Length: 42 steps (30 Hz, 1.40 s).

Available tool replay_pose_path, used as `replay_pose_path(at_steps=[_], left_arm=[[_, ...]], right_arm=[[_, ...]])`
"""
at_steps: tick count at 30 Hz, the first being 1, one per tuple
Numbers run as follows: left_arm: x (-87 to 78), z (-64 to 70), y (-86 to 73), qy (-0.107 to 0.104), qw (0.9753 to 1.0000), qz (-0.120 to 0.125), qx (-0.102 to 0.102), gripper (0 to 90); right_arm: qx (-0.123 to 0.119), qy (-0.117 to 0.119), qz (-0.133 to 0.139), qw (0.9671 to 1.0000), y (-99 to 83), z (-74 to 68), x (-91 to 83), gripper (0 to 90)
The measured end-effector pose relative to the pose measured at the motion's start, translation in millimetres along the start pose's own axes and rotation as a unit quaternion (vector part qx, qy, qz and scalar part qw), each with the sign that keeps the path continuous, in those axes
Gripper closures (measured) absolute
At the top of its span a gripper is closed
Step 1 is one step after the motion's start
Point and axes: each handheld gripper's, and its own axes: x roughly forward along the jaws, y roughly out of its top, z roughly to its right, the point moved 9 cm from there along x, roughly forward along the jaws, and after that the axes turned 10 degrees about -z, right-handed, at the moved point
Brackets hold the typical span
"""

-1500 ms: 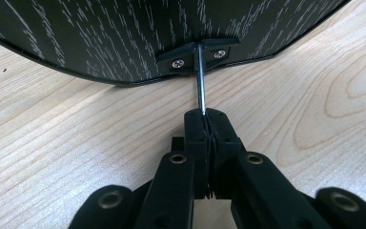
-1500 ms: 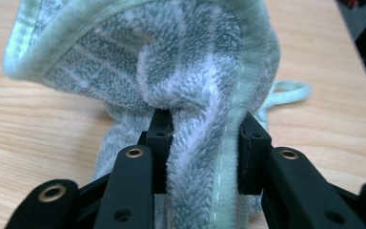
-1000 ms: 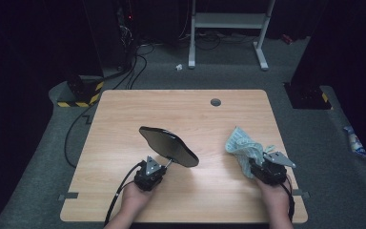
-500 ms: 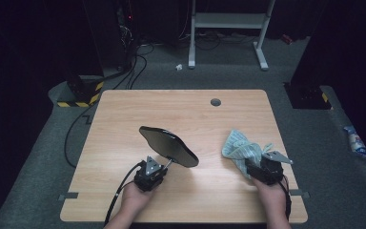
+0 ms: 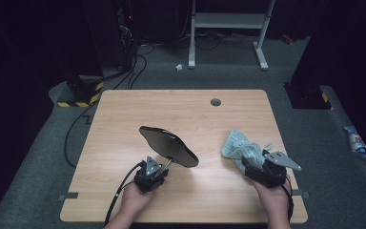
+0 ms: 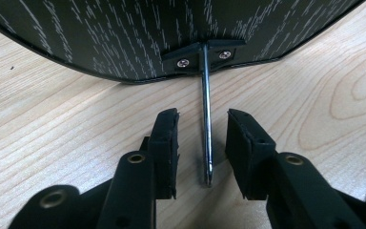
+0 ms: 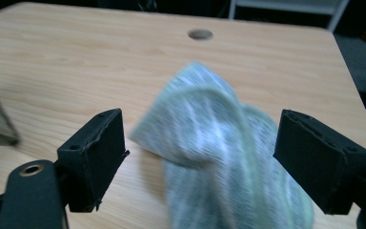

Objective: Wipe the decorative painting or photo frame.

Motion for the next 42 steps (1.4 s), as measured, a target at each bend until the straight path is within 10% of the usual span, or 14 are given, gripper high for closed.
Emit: replay_pose_path(at_steps=[9,30,42], left_arm=[[-4.4,-2.3,-5.7,-0.007,1.0,-0.002,-0.004,64.6],[-10.1,-32.6,-16.6,0.007,0.9991,-0.004,-0.042,64.6],[-5.3,-54.1,-13.3,0.032,0.9965,-0.007,-0.077,63.5]], right_arm=[[-0.033,0.032,0.02,0.9987,5.9,-42.6,-9.7,28.8],[-0.09,0.093,-0.03,0.9911,-25.2,-98.6,22.5,33.5],[-0.143,0.155,-0.043,0.9765,-34.2,-156.8,30.1,38.1]])
